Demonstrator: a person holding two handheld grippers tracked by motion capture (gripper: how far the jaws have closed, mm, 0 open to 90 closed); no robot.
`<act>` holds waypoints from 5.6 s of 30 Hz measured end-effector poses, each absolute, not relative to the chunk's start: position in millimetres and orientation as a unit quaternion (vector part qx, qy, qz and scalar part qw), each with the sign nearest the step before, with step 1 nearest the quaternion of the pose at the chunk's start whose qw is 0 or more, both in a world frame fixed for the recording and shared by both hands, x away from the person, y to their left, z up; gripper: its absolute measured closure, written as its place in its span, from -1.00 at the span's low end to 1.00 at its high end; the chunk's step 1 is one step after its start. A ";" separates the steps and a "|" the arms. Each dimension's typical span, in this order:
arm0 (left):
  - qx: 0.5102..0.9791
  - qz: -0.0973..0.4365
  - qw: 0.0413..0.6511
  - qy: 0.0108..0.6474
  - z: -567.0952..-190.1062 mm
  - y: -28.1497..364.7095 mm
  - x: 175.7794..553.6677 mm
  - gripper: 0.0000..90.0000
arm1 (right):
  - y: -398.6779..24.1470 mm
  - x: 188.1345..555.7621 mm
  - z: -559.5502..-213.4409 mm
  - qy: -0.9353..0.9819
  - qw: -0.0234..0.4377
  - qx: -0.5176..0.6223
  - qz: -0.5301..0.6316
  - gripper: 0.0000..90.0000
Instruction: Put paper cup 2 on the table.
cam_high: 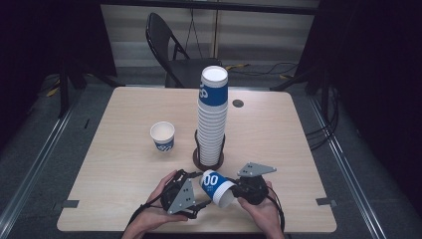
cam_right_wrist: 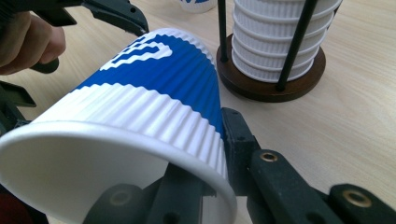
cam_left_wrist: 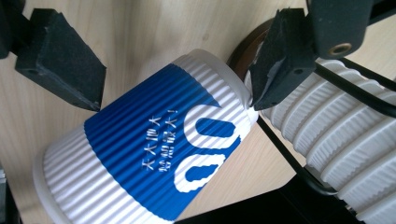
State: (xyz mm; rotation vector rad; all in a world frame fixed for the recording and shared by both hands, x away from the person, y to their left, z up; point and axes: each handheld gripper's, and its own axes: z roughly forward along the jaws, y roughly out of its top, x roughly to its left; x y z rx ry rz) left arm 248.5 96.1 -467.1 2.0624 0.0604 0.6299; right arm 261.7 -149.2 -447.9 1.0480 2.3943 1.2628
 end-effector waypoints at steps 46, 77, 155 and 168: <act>0.848 0.314 0.418 -0.087 -464.2 60.5 237.3 -0.71 | -123.7 275.8 -447.5 0.836 0.058 0.358 0.413 0.94; 0.833 0.334 0.437 -0.064 -463.2 61.5 239.3 -0.58 | -127.7 277.3 -446.8 0.814 0.046 0.382 0.434 0.77; 0.693 0.264 0.549 0.386 -485.6 220.8 314.9 -0.62 | -186.7 259.6 -494.8 0.633 0.306 0.469 0.533 -0.70; 0.722 0.232 0.514 0.401 -490.4 218.3 310.4 -0.65 | -186.6 259.7 -494.8 0.635 0.305 0.468 0.534 -0.70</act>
